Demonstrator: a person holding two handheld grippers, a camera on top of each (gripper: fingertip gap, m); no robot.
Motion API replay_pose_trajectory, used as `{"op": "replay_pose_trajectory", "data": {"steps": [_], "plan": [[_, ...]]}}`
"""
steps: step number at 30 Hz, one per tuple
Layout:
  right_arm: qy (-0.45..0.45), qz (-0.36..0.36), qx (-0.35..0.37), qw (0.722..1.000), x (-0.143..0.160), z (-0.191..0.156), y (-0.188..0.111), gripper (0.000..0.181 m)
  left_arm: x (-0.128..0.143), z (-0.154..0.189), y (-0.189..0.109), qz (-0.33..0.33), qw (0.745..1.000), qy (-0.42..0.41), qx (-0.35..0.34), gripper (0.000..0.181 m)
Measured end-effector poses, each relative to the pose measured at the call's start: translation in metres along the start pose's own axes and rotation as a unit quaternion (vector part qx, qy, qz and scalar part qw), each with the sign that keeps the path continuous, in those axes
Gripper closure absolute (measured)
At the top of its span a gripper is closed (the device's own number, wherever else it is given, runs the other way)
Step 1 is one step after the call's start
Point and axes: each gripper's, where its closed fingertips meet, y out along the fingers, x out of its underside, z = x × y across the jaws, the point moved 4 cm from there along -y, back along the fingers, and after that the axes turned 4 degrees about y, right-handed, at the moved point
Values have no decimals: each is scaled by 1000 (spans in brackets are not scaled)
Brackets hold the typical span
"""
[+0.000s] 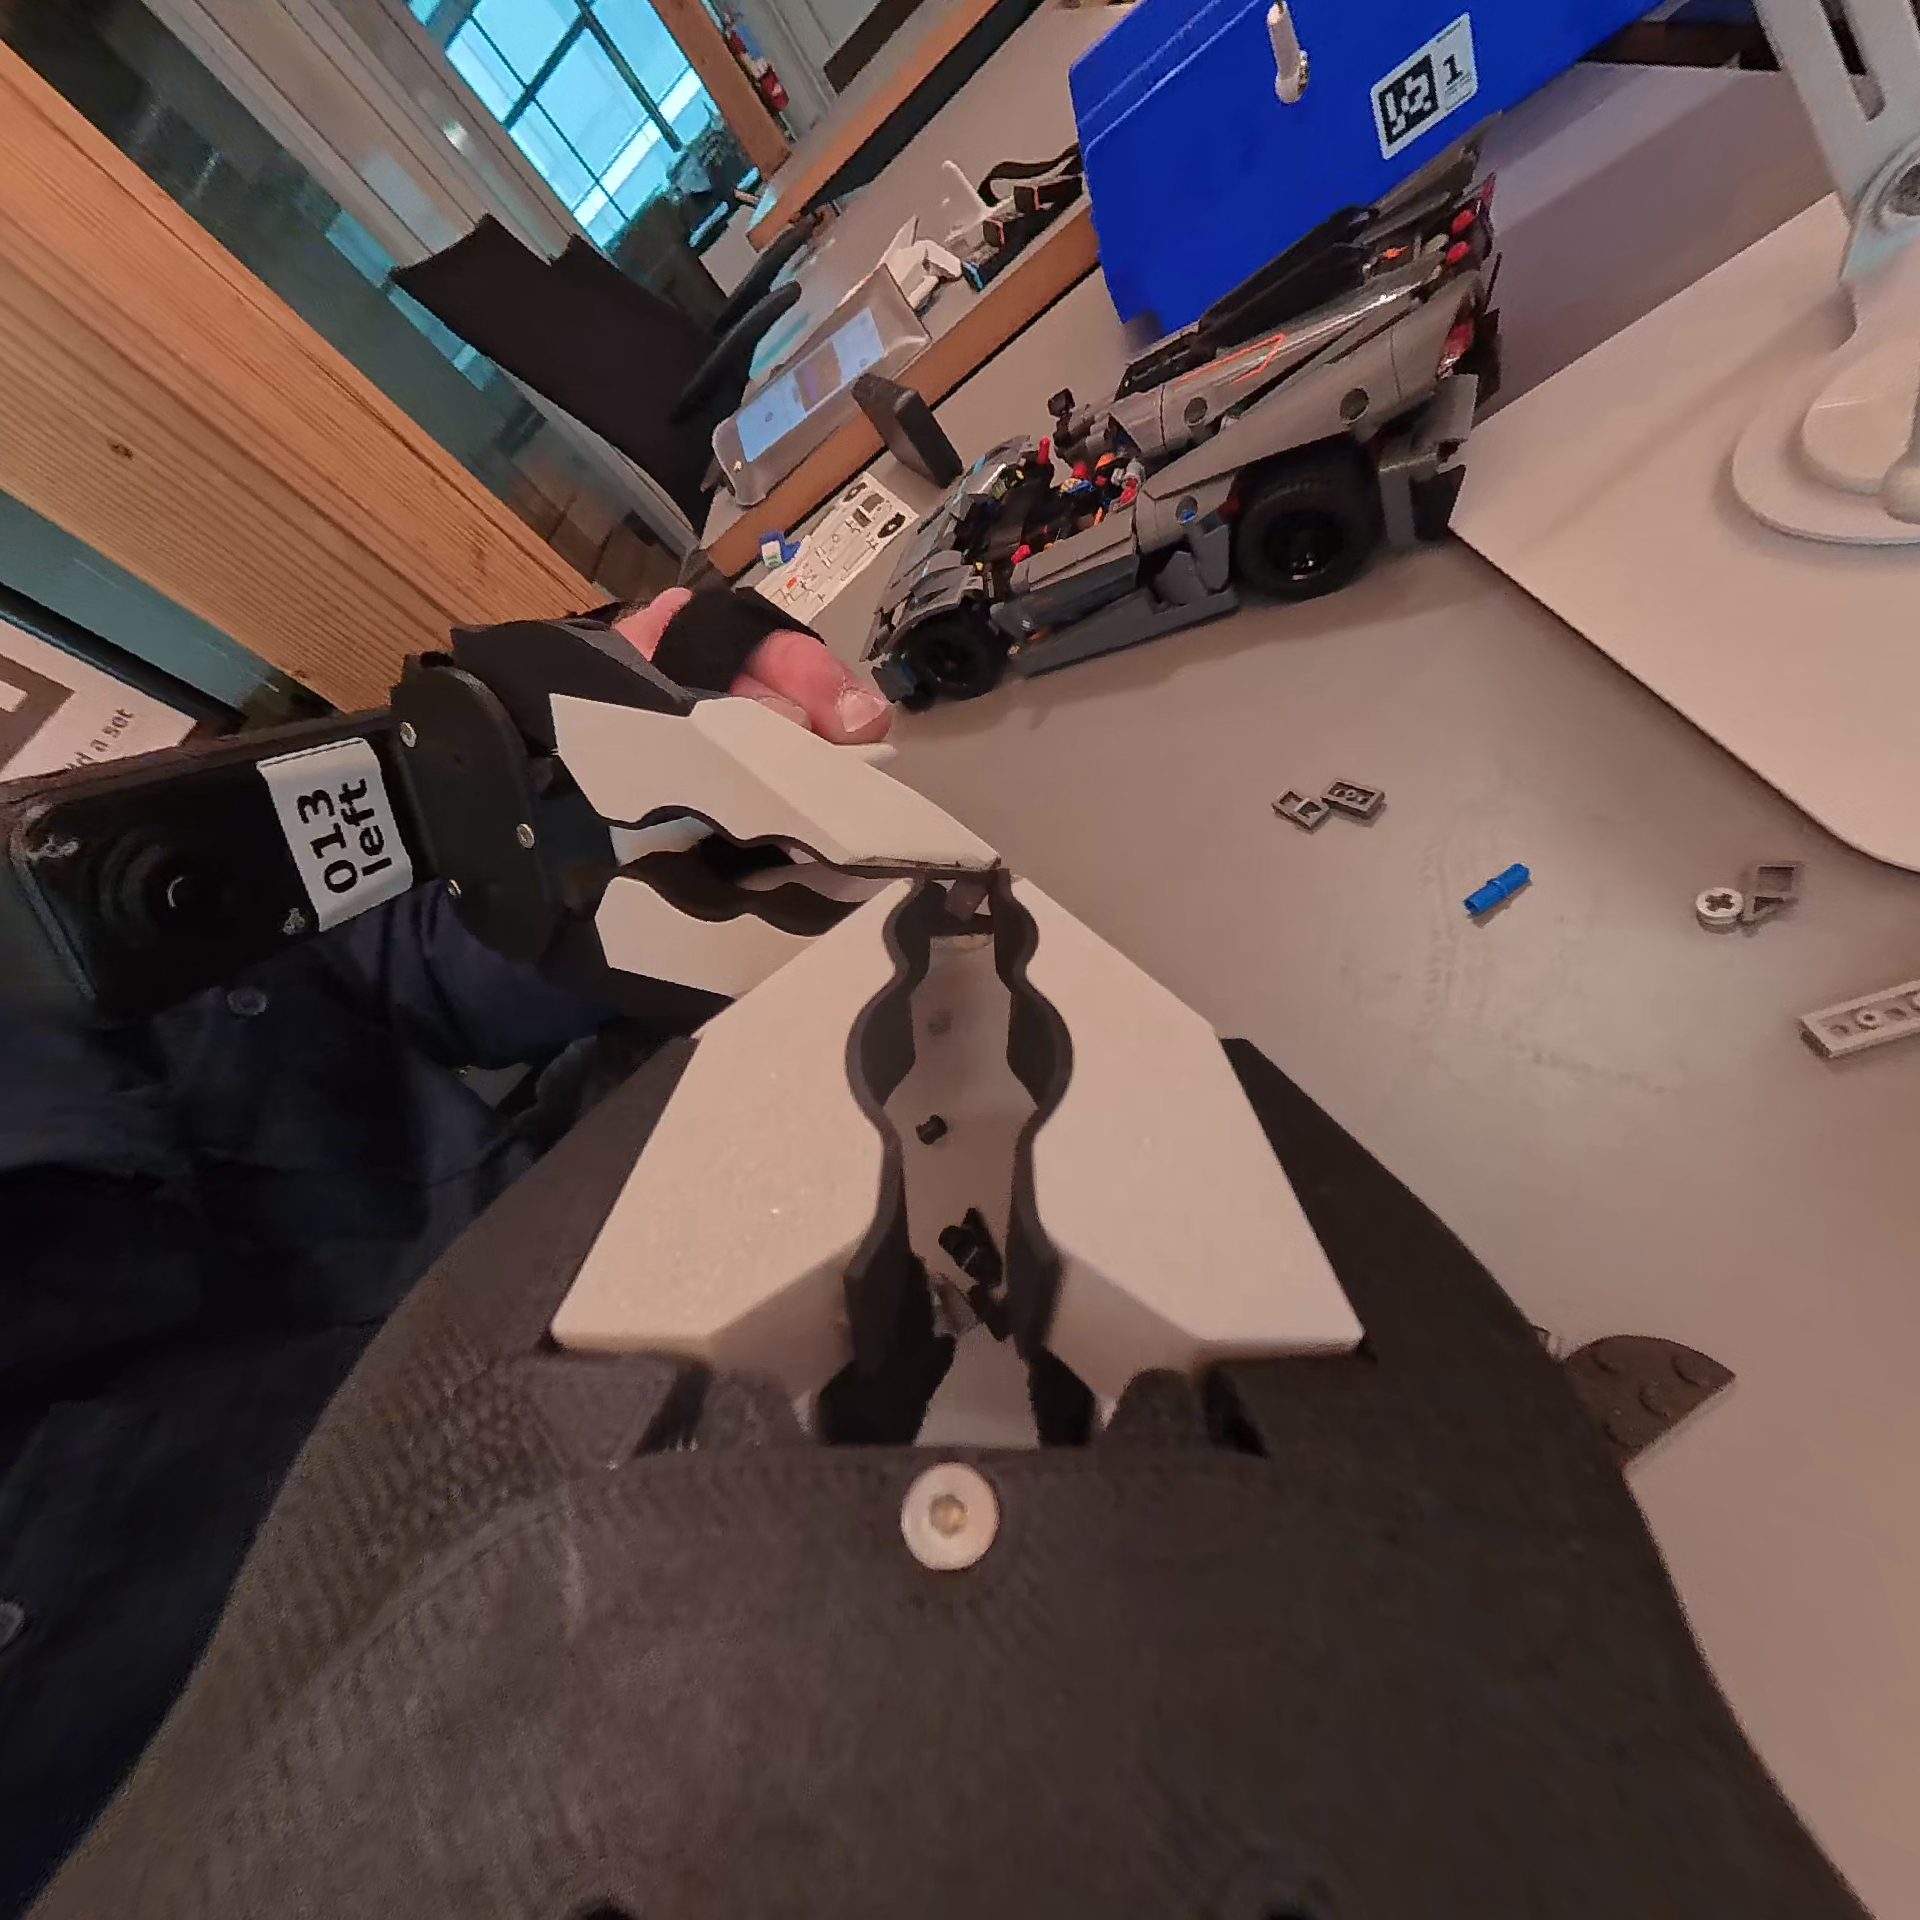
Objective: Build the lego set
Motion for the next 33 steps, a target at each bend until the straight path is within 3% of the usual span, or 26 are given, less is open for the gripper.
{"op": "replay_pose_trajectory", "data": {"steps": [18,33], "plan": [[3,47,-18,999,-8,5,-6,177,-1,-11,-6,42,996,-75,9,173],[-2,45,-16,999,-7,5,-4,177,1,-9,-3,26,997,-75,11,177]]}}
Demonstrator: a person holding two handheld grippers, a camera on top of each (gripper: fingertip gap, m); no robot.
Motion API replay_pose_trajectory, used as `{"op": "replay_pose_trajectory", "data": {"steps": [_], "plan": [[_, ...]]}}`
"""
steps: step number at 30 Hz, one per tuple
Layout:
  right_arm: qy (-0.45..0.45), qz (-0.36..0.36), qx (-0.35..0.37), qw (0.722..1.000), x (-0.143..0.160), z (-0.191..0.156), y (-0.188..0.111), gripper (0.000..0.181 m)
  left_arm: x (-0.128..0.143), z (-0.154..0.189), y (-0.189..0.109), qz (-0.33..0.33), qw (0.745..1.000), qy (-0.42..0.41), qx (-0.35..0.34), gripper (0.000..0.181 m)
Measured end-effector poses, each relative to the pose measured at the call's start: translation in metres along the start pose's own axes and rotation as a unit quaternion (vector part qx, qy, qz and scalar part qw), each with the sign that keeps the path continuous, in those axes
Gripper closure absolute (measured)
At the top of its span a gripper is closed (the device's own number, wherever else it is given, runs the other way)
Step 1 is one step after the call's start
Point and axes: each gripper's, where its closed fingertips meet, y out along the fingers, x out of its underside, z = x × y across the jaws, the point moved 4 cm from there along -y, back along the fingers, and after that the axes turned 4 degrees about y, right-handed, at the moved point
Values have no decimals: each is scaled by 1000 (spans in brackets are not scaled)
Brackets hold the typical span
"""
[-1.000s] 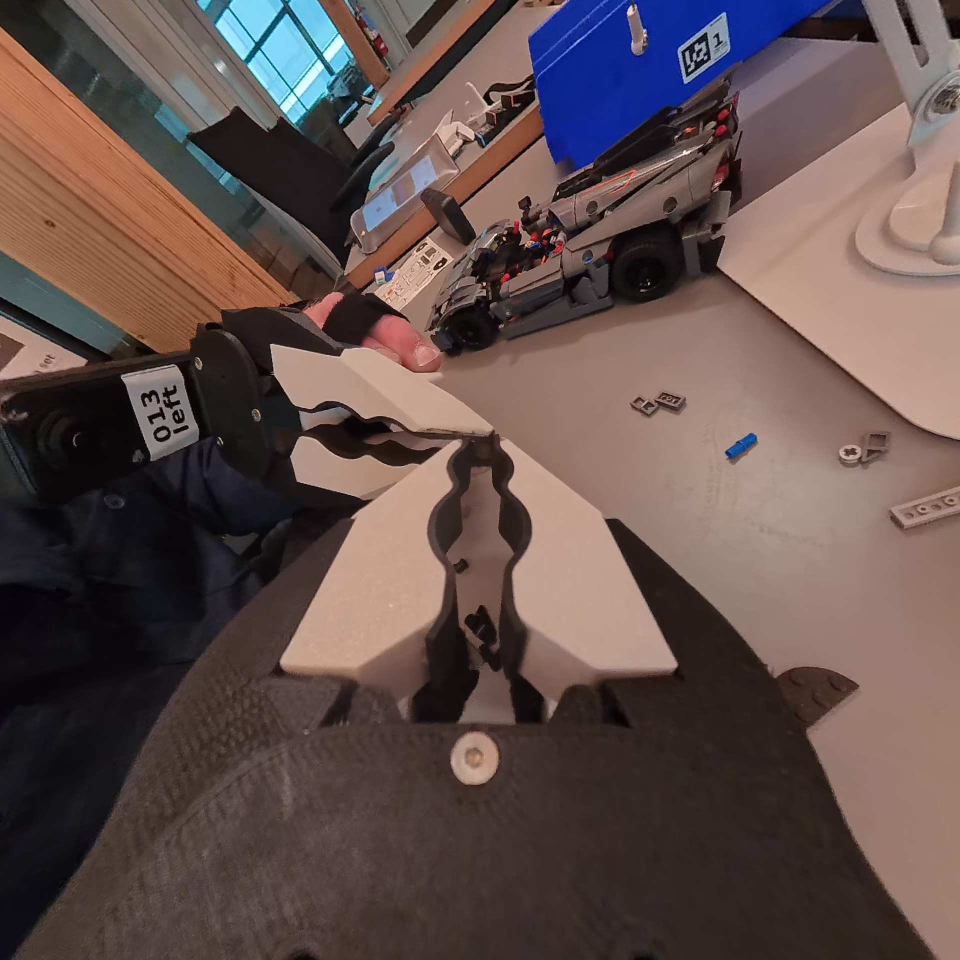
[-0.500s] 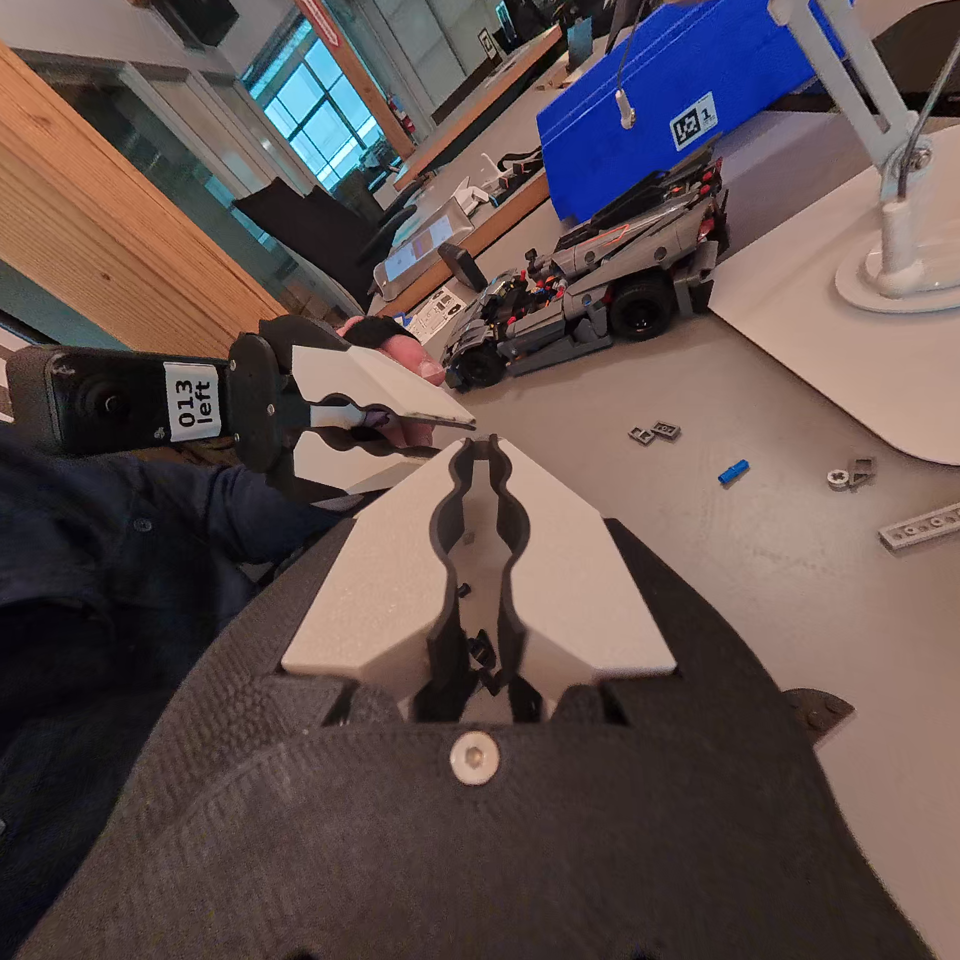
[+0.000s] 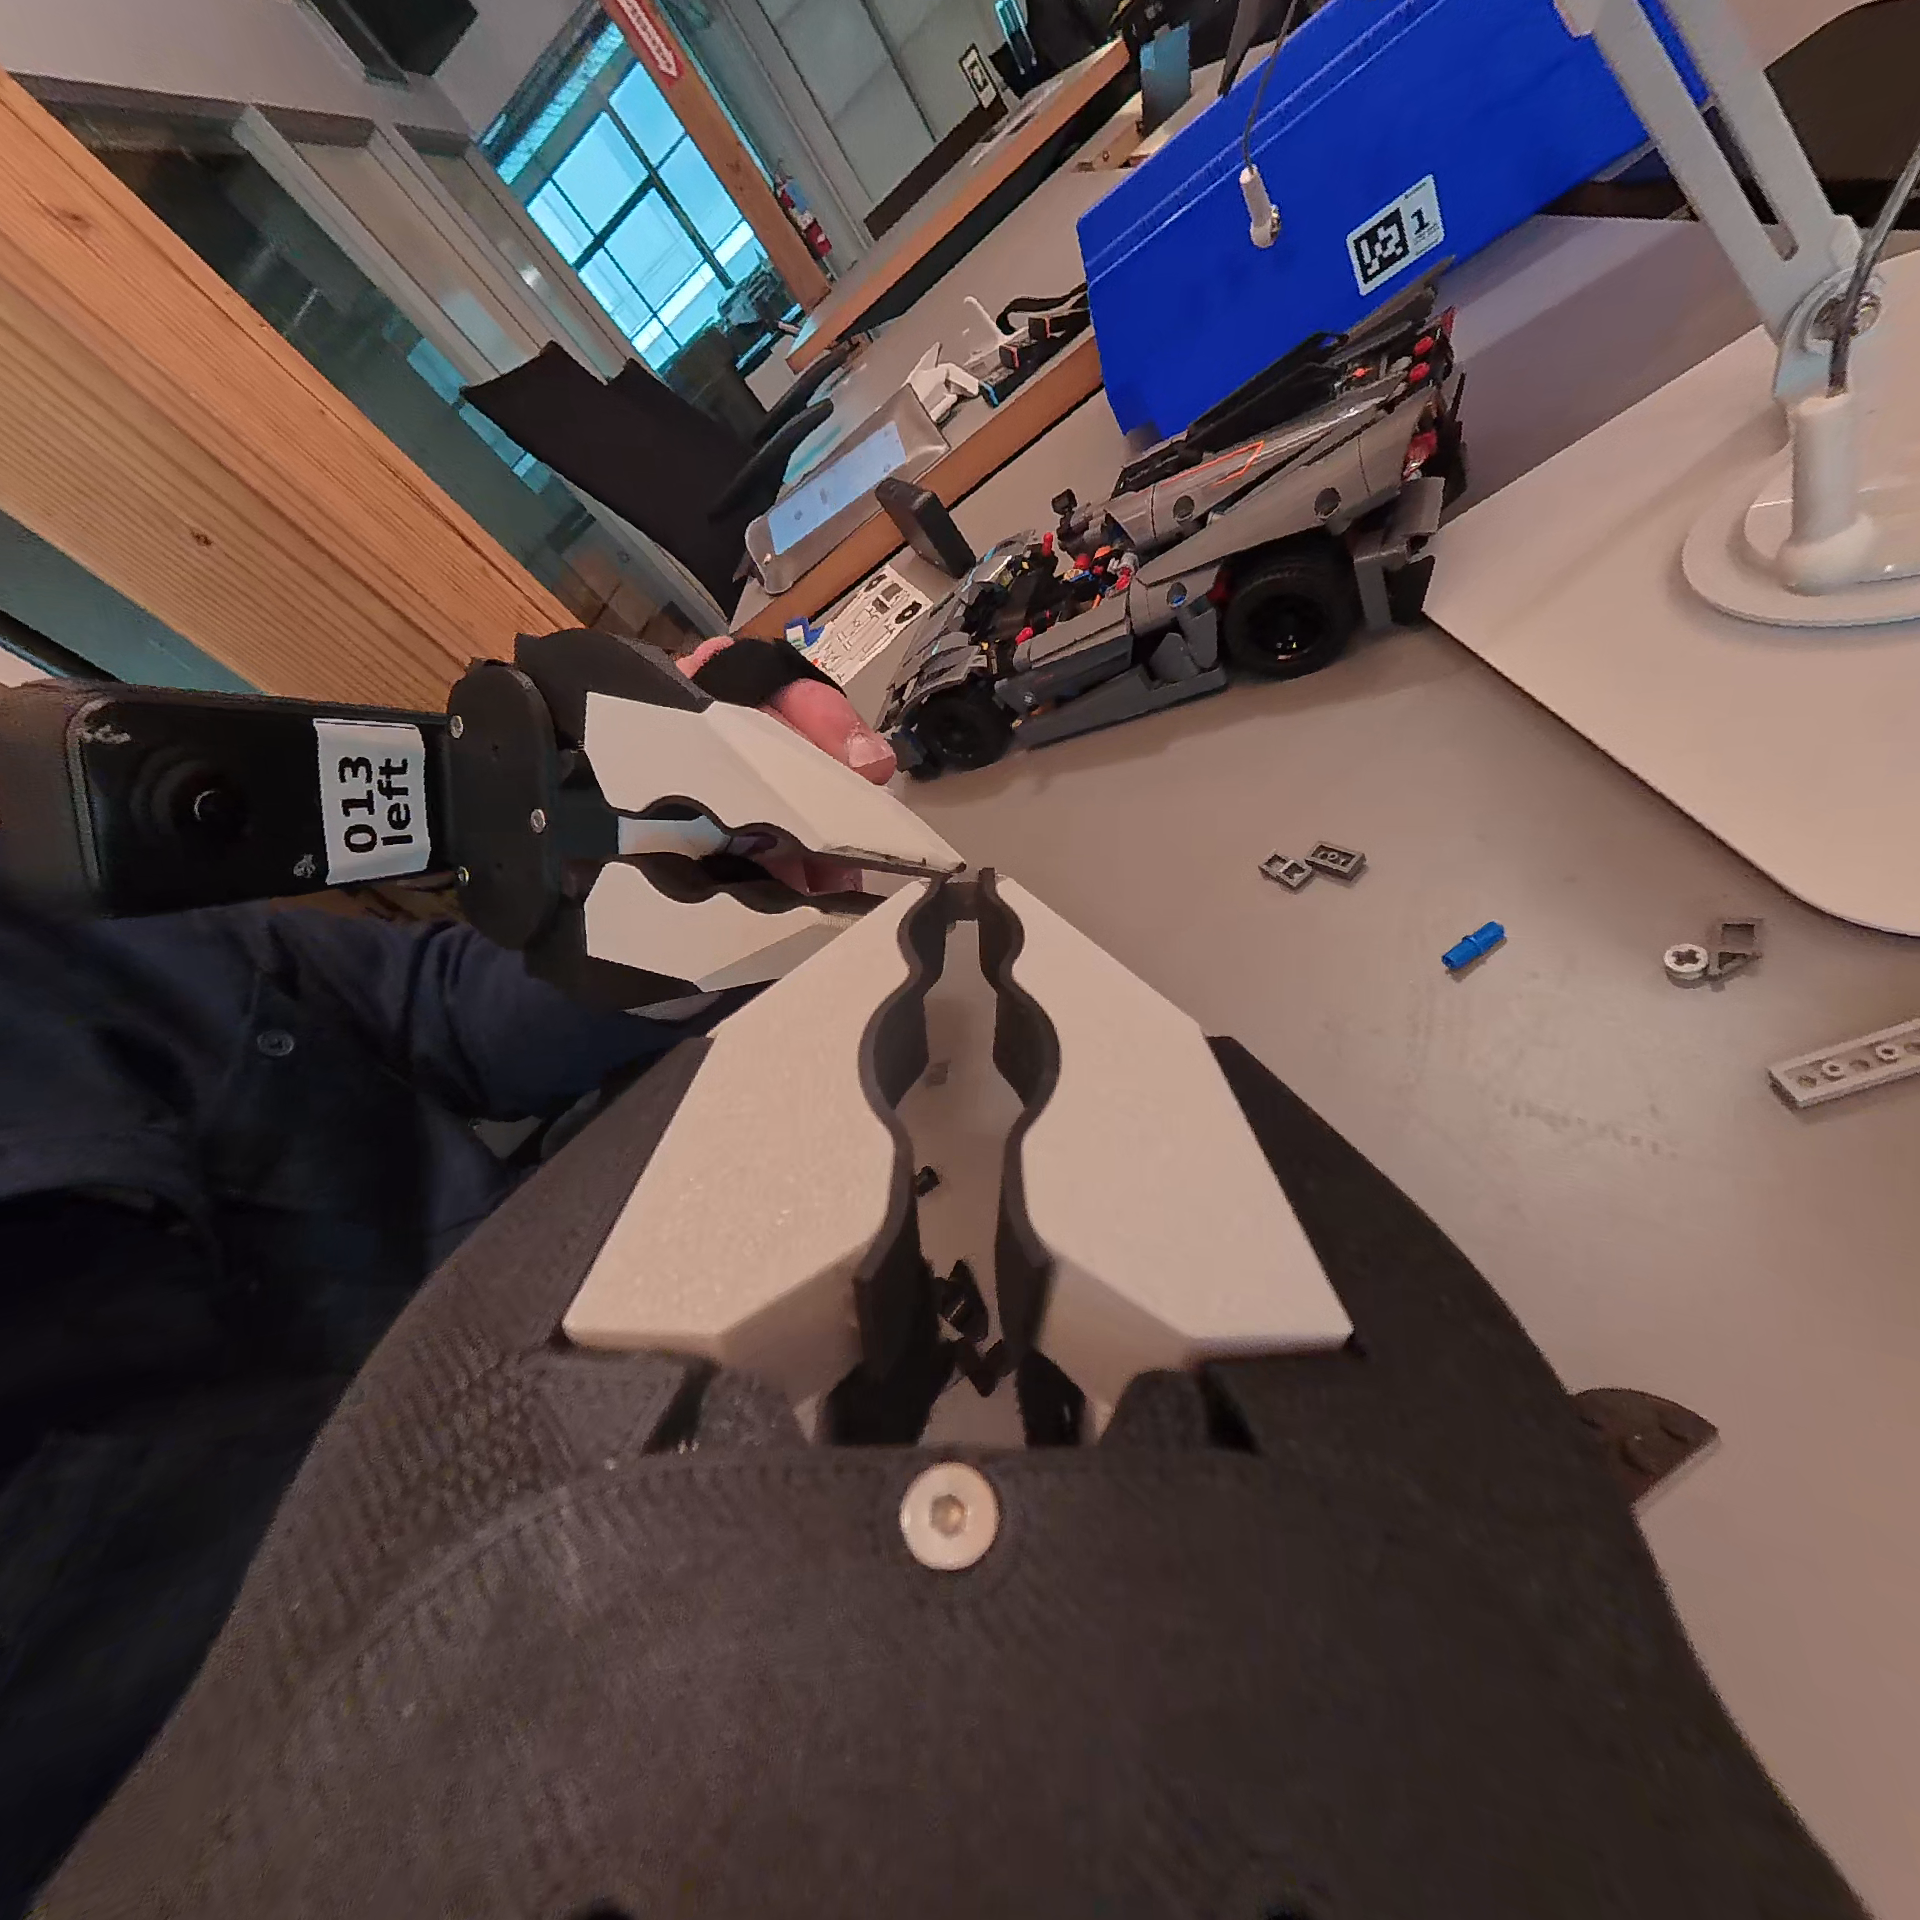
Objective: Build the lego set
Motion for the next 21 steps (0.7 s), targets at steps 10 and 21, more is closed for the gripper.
{"op": "replay_pose_trajectory", "data": {"steps": [10,21], "plan": [[-18,6,23,1000,-1,1,2,177,3,-2,1,-10,1000,-23,0,178],[-26,46,27,998,-9,-5,4,177,1,-9,-4,-1,999,-32,-23,181]]}}
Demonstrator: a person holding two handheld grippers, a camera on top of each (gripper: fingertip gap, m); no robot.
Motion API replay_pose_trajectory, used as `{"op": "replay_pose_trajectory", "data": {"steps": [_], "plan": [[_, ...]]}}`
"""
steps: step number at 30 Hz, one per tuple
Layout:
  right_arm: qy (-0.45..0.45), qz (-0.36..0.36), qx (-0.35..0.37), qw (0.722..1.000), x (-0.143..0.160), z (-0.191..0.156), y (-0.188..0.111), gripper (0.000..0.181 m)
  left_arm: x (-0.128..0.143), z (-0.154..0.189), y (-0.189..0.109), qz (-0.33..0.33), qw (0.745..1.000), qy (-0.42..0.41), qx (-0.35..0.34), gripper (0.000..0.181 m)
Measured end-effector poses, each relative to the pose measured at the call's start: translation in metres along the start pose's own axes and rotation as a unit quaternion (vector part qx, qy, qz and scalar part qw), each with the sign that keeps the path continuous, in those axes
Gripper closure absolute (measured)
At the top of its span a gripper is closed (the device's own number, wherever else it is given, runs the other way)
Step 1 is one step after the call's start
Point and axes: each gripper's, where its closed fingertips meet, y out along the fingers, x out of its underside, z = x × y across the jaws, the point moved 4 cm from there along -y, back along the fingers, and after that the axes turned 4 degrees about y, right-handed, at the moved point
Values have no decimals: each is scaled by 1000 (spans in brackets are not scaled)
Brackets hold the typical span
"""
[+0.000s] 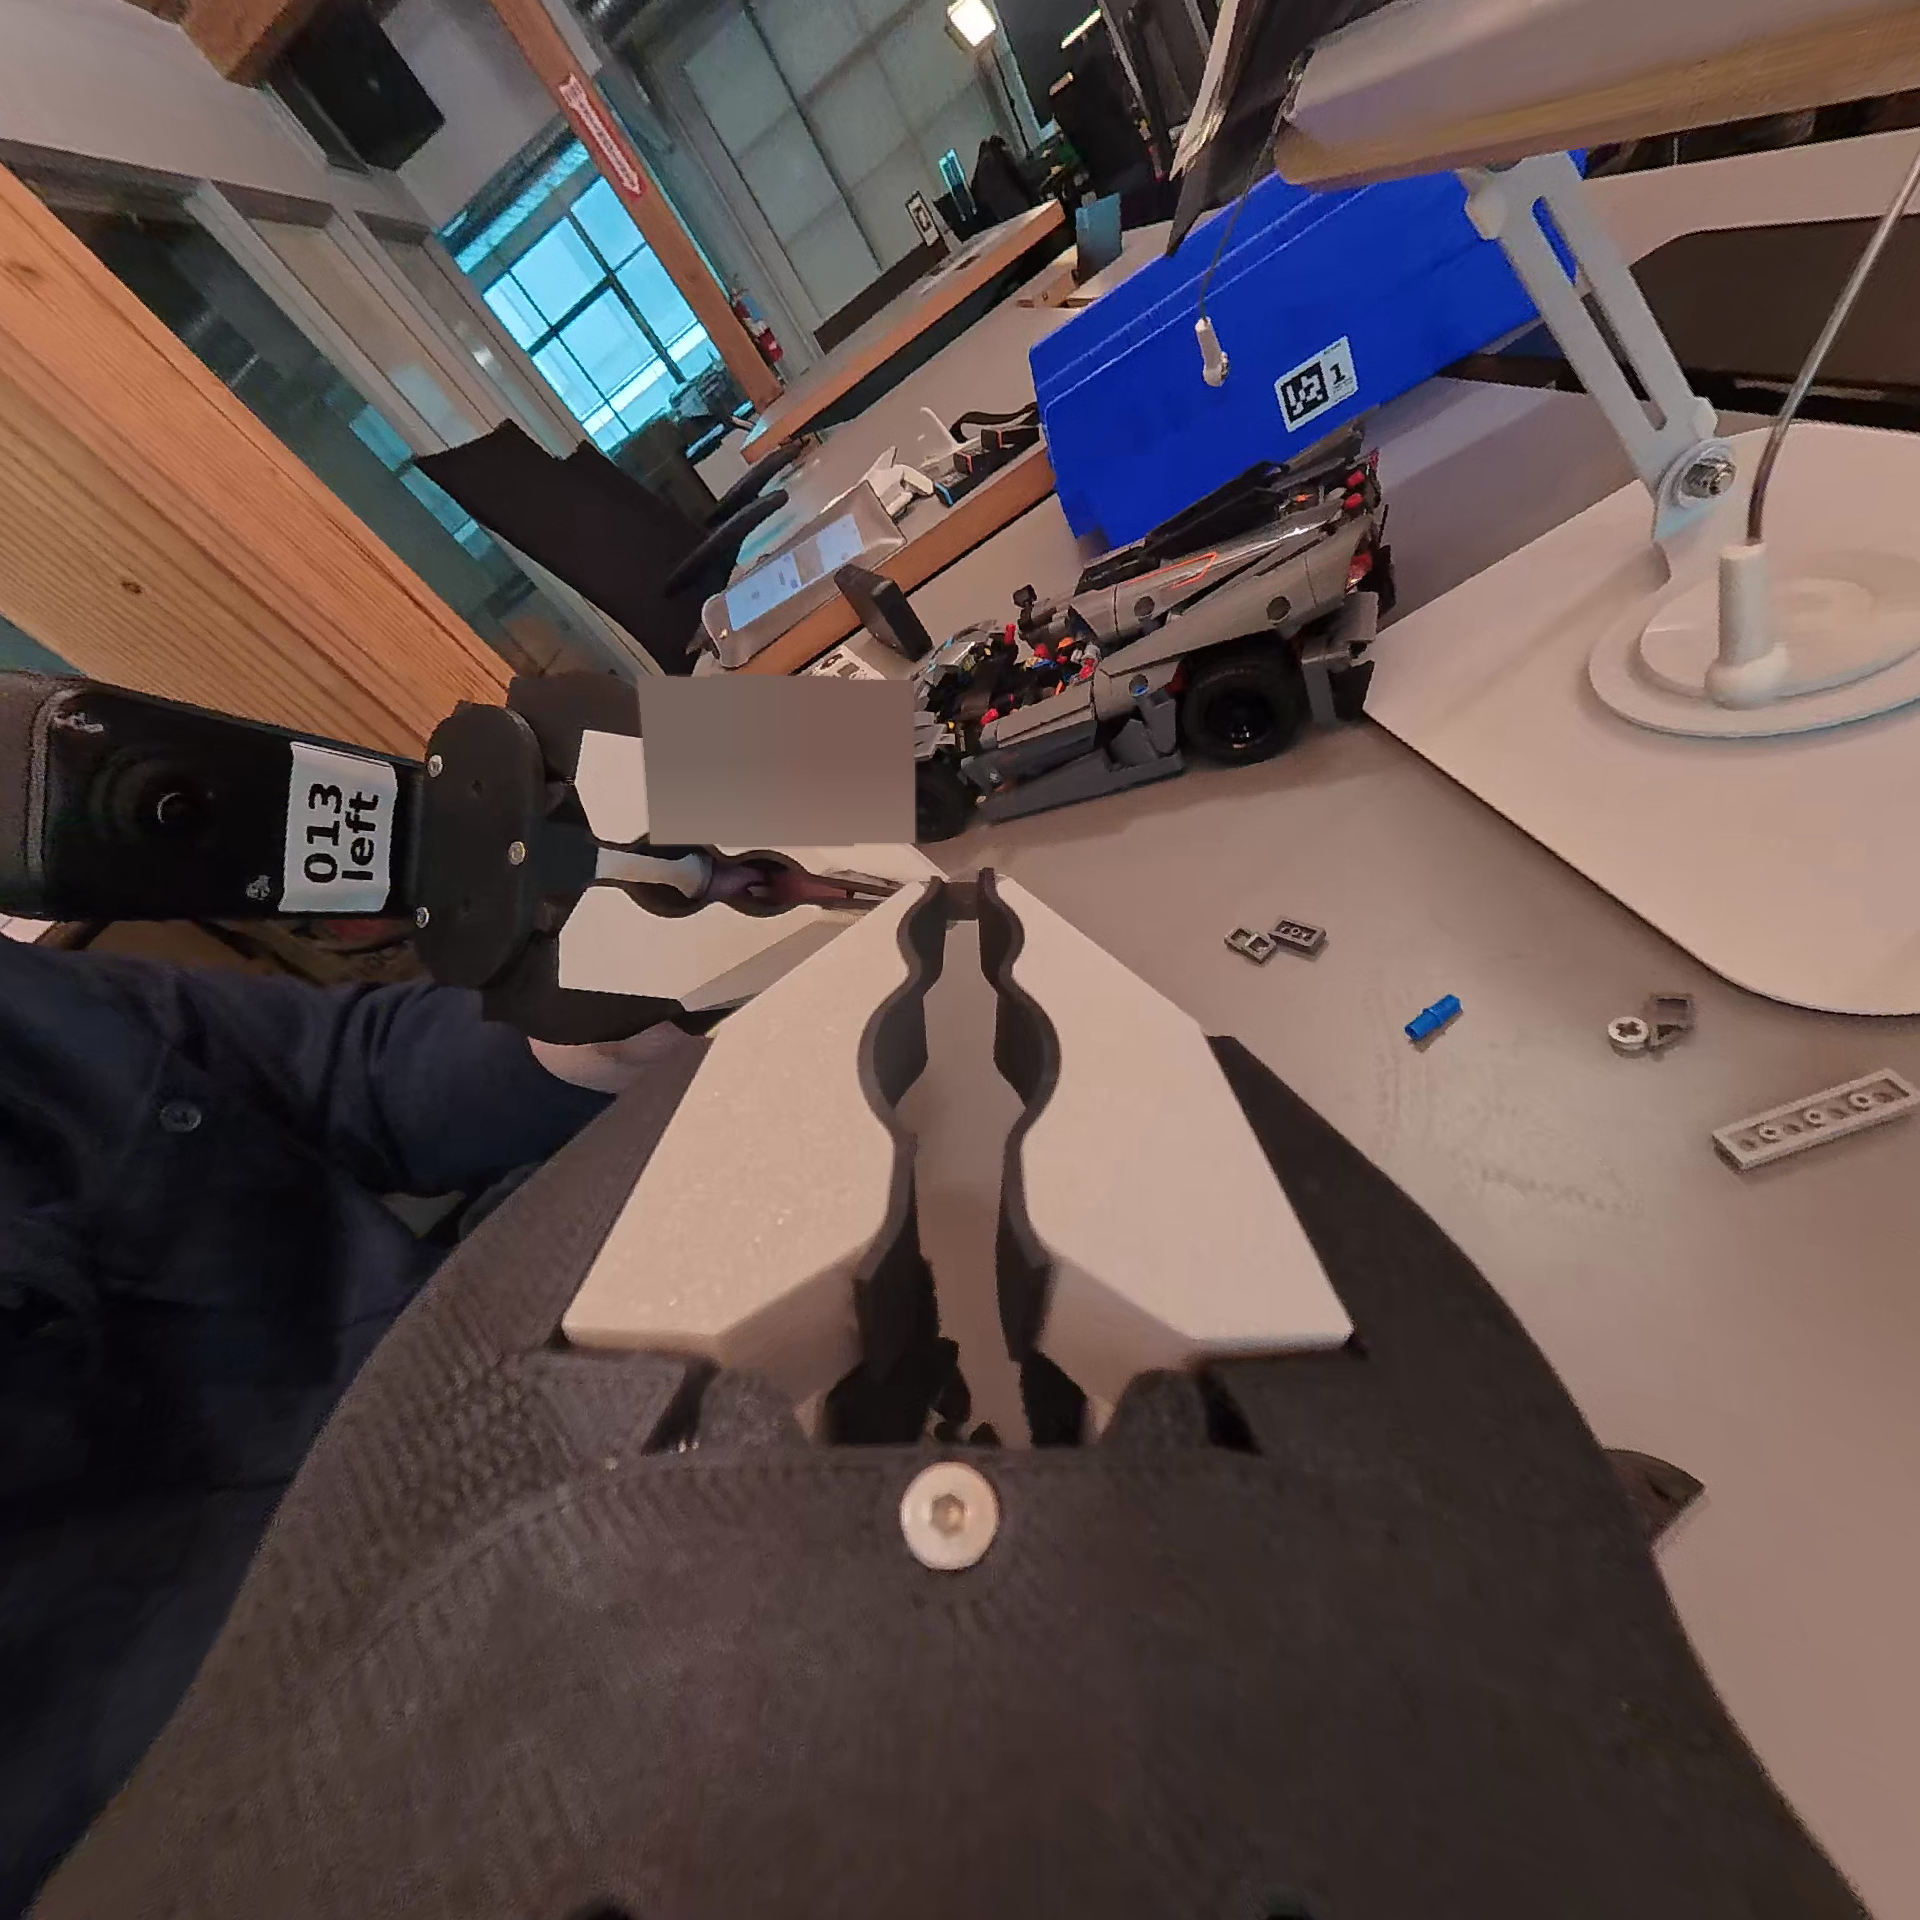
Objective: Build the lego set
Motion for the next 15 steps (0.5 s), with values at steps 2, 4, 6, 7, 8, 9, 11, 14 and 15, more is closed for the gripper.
{"op": "replay_pose_trajectory", "data": {"steps": [2,4,6,7,8,9,11,14,15], "plan": [[2,1,-2,1000,-1,0,-1,177,-1,-1,0,3,1000,-1,-2,181],[2,3,-4,1000,-1,0,-2,177,0,-1,-1,3,1000,-3,0,181],[1,4,-5,1000,-1,0,-2,177,-1,-2,-1,6,1000,-3,-4,181],[-1,2,-5,1000,-1,0,-2,177,-1,-3,-2,9,1000,-2,-6,181],[-2,-1,-6,1000,-1,-1,-2,177,-2,-4,-3,13,1000,-3,-4,181],[-3,-2,-8,1000,-1,-1,-3,177,-2,-4,-2,15,1000,-4,-3,181],[-5,-8,-9,1000,-1,-2,-3,177,-3,-1,-2,19,1000,8,1,177],[-3,-17,-14,1000,1,-4,-2,177,-6,3,-1,21,999,29,-2,174],[-2,-18,-13,1000,2,-3,-2,177,-6,3,-1,19,999,30,0,173]]}}
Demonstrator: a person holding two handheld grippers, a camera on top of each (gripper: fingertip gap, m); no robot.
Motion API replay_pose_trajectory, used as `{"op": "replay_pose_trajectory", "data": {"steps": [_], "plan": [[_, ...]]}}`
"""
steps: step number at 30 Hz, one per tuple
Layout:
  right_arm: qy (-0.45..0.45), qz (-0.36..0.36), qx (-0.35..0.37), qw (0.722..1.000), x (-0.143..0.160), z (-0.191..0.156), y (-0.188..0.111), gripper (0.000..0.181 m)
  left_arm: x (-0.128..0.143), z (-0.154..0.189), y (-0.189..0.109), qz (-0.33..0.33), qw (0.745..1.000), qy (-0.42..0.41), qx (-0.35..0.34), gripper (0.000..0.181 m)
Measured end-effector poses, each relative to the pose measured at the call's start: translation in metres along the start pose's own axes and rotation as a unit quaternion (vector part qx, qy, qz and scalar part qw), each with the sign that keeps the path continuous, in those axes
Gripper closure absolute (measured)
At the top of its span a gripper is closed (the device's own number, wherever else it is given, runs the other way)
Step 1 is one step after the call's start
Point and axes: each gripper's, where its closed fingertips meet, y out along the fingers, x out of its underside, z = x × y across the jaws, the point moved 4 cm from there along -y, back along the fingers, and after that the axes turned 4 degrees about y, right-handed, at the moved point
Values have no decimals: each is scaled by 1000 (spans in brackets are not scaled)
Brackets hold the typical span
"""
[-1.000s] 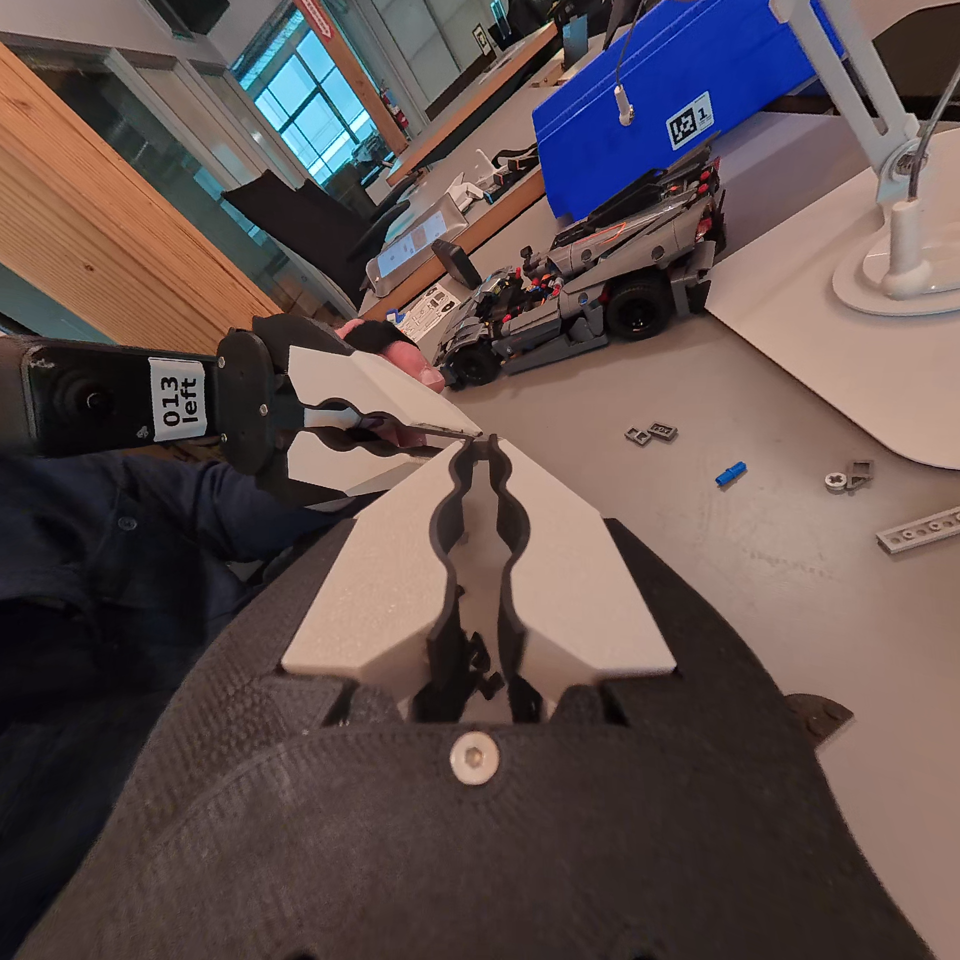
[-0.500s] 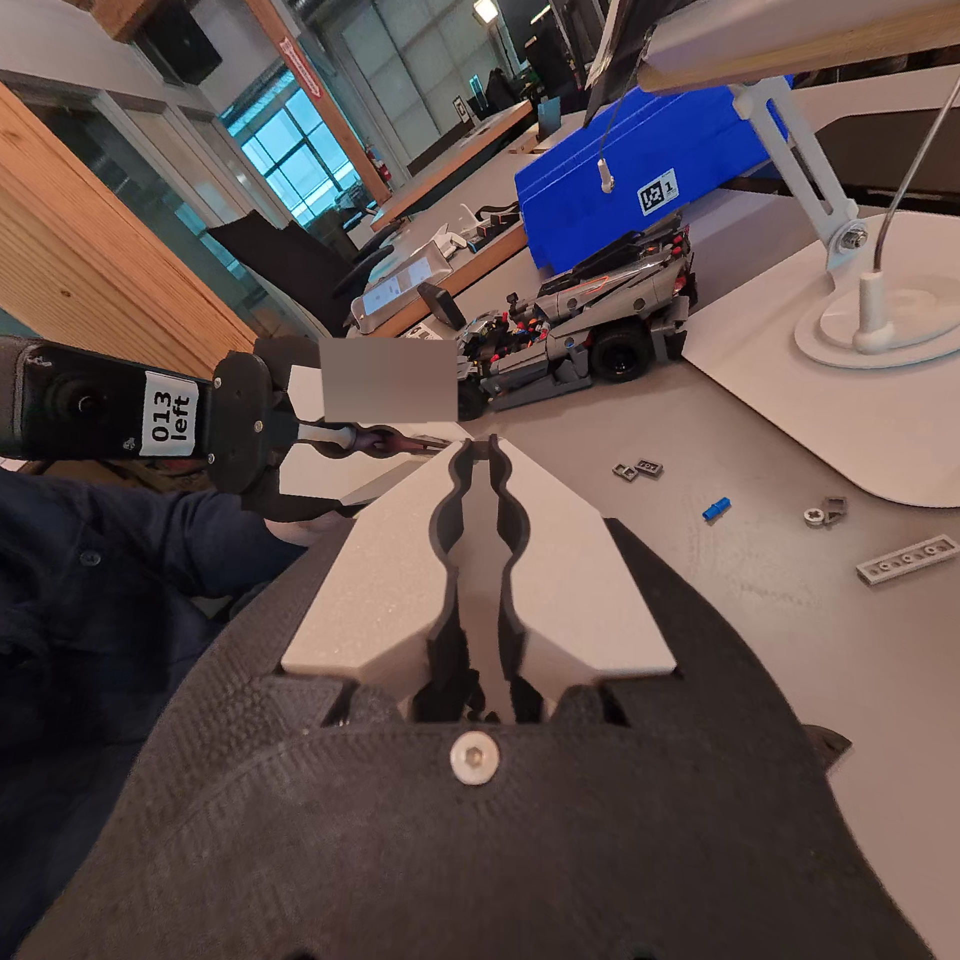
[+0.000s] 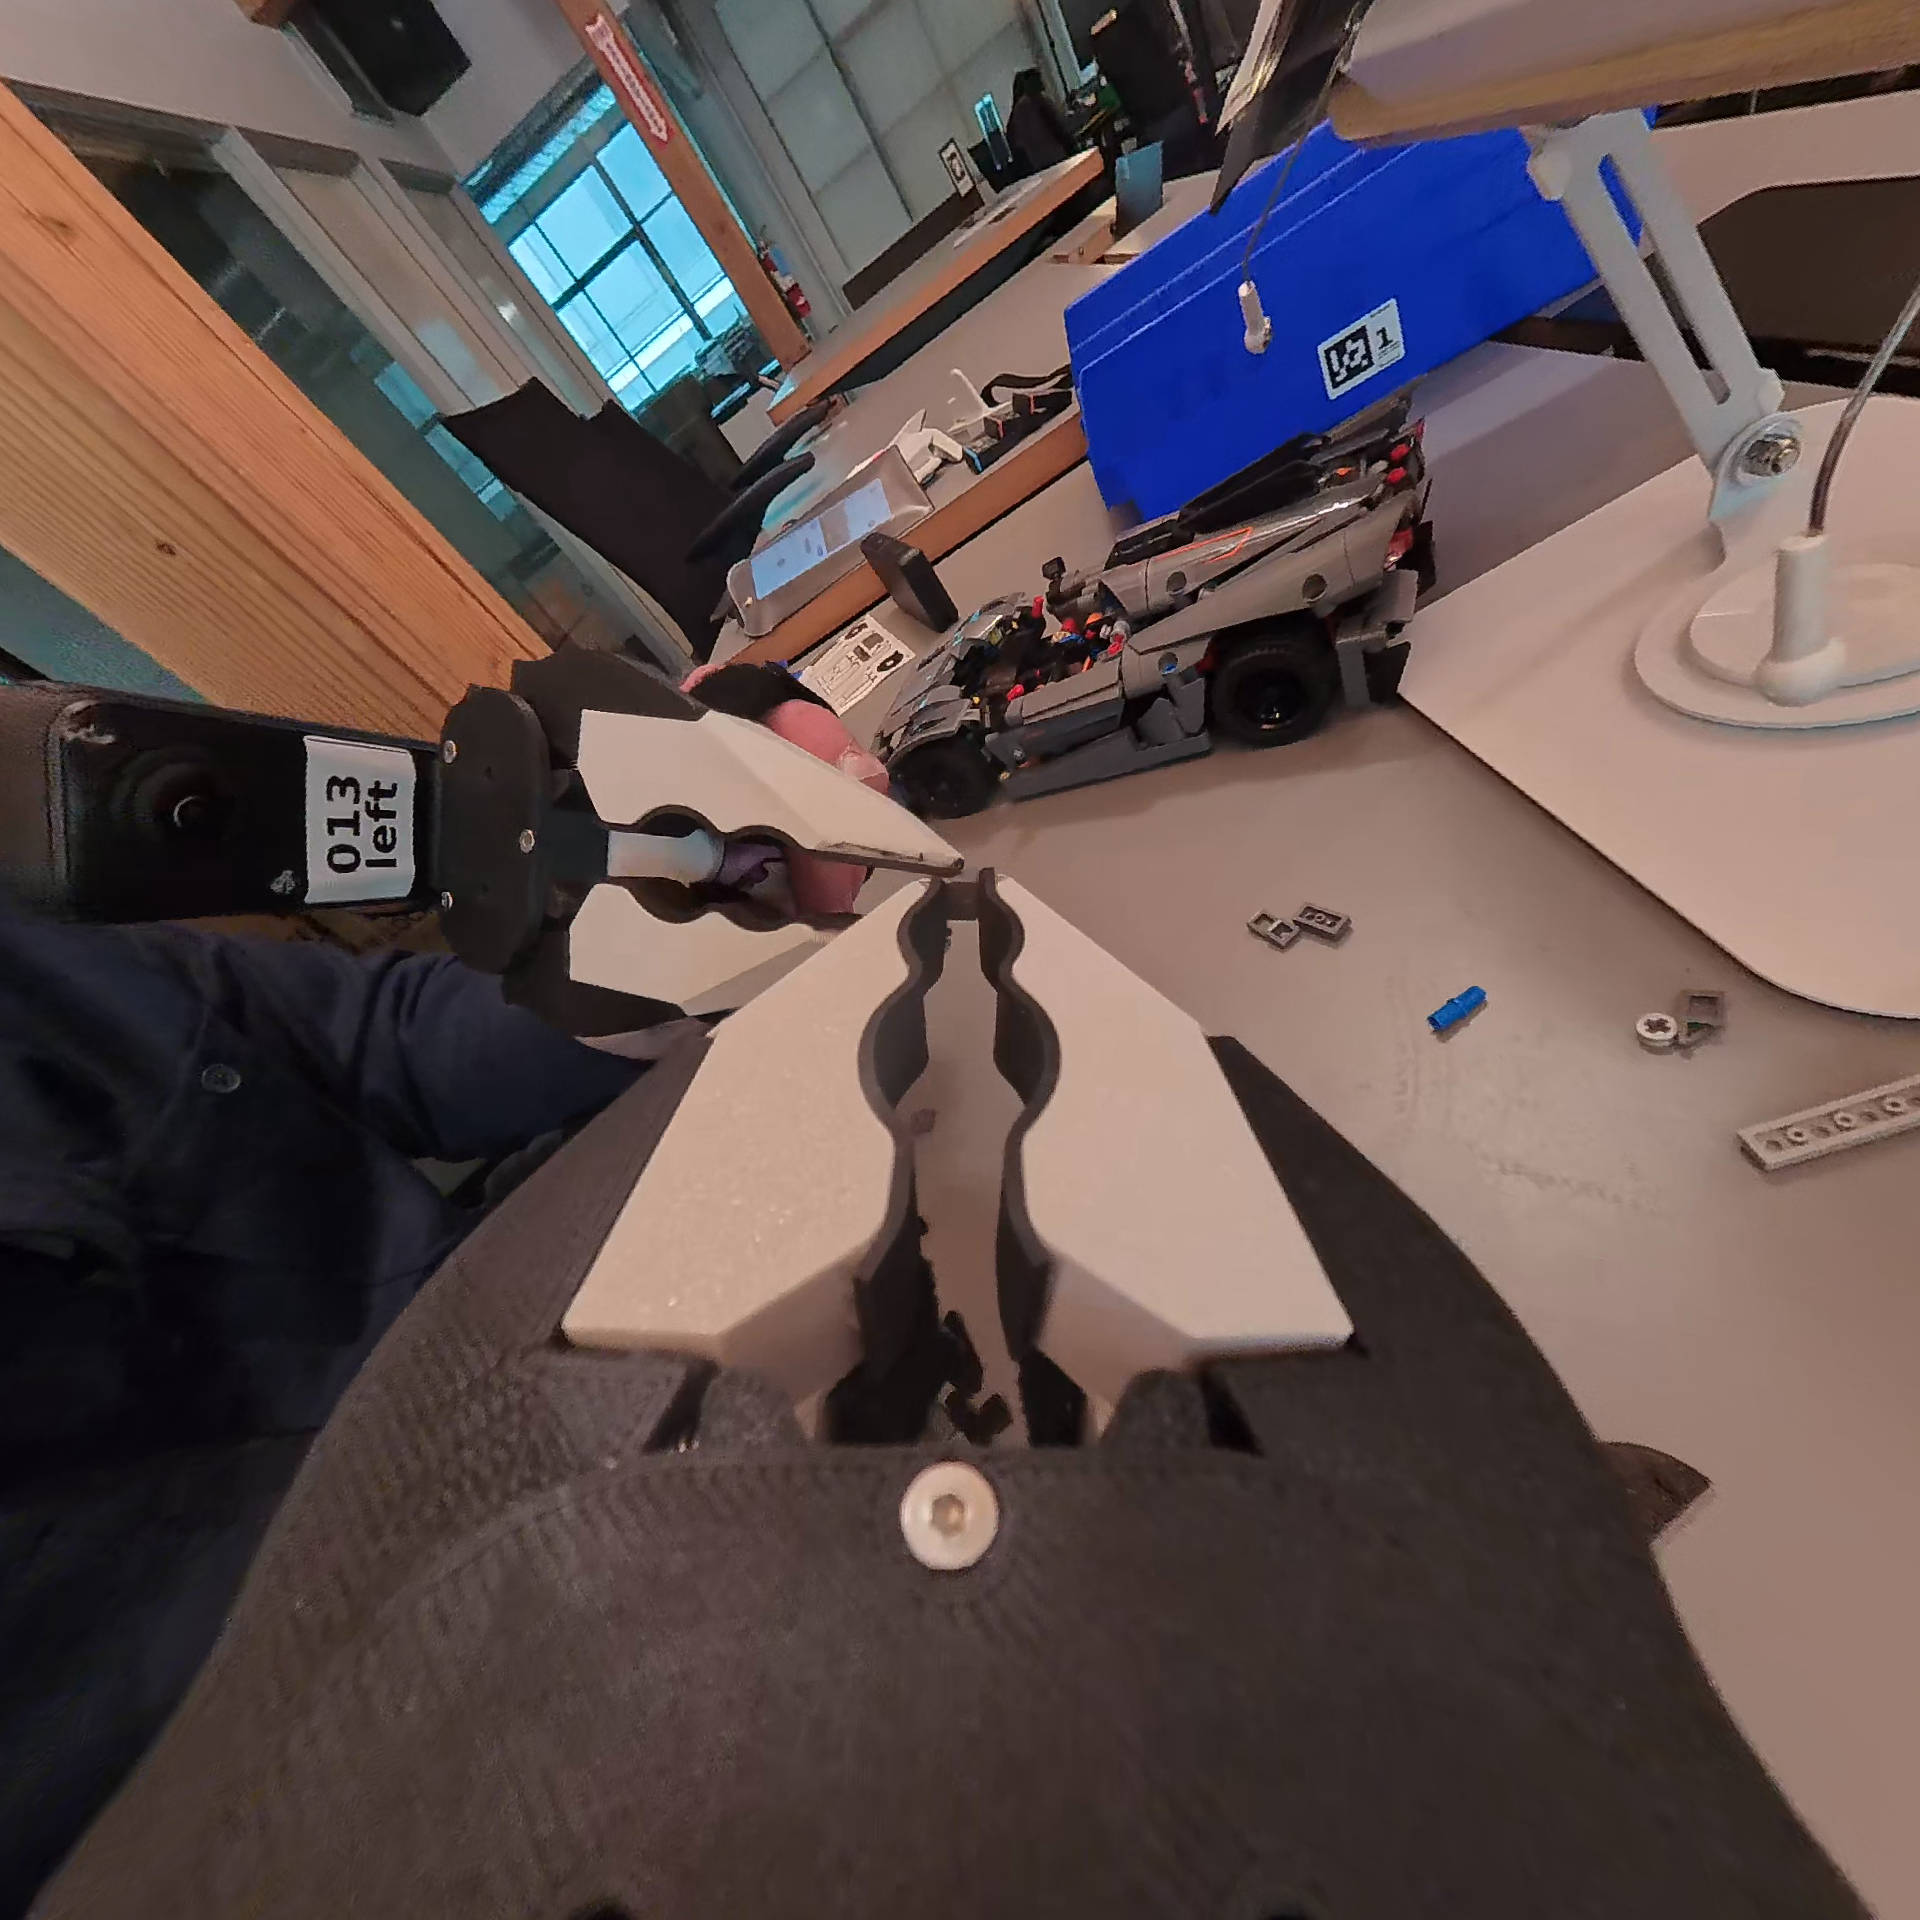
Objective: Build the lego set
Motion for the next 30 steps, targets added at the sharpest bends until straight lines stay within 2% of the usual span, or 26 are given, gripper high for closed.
{"op": "replay_pose_trajectory", "data": {"steps": [9,15,17,26,28,30], "plan": [[4,-16,-2,1000,2,0,-2,177,0,2,0,-5,1000,17,-2,177],[-1,-37,-2,999,5,-1,-4,177,0,4,1,-5,1000,19,6,168],[-2,-39,1,999,5,-1,-4,177,-1,5,0,-4,1000,26,9,177],[6,-37,-7,999,4,-2,-5,177,-3,5,-1,-2,1000,30,4,178],[8,-31,-11,999,3,-3,-5,177,-3,4,-2,3,1000,25,4,177],[10,-32,-12,999,3,-2,-6,177,-3,4,-1,4,1000,23,3,168]]}}
